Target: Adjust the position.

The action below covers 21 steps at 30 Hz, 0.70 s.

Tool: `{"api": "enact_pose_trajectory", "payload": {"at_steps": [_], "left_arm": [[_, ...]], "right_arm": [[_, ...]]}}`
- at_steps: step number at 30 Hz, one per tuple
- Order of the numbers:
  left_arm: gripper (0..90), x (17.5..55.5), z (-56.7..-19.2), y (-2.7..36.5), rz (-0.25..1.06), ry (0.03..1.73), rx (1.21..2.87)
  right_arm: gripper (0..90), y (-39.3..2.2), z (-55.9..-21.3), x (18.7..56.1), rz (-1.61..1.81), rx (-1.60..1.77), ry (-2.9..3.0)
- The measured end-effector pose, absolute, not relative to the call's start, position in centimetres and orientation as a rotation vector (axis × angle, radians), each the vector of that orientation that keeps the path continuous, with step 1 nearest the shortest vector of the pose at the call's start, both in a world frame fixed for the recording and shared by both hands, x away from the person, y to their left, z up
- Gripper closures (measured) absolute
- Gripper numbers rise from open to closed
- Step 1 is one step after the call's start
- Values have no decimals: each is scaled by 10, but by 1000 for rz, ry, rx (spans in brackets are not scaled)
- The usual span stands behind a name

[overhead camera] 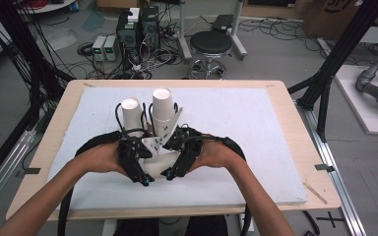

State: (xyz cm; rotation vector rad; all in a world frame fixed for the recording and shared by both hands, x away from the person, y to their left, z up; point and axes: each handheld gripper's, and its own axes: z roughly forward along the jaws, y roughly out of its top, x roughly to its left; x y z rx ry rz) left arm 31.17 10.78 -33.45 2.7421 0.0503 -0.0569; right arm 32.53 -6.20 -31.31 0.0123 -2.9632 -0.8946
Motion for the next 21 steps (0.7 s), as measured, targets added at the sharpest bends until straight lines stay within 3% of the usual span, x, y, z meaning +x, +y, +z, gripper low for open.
{"api": "enact_pose_trajectory", "payload": {"at_steps": [17,21], "left_arm": [[358,307,-338,113,-60,98,2667],[358,305,-335,120,-66,127,2566]], "right_arm": [[133,-84,-295,323,-1136,-30,-2887],[133,-92,-295,324,-1246,-40,-2841]]}}
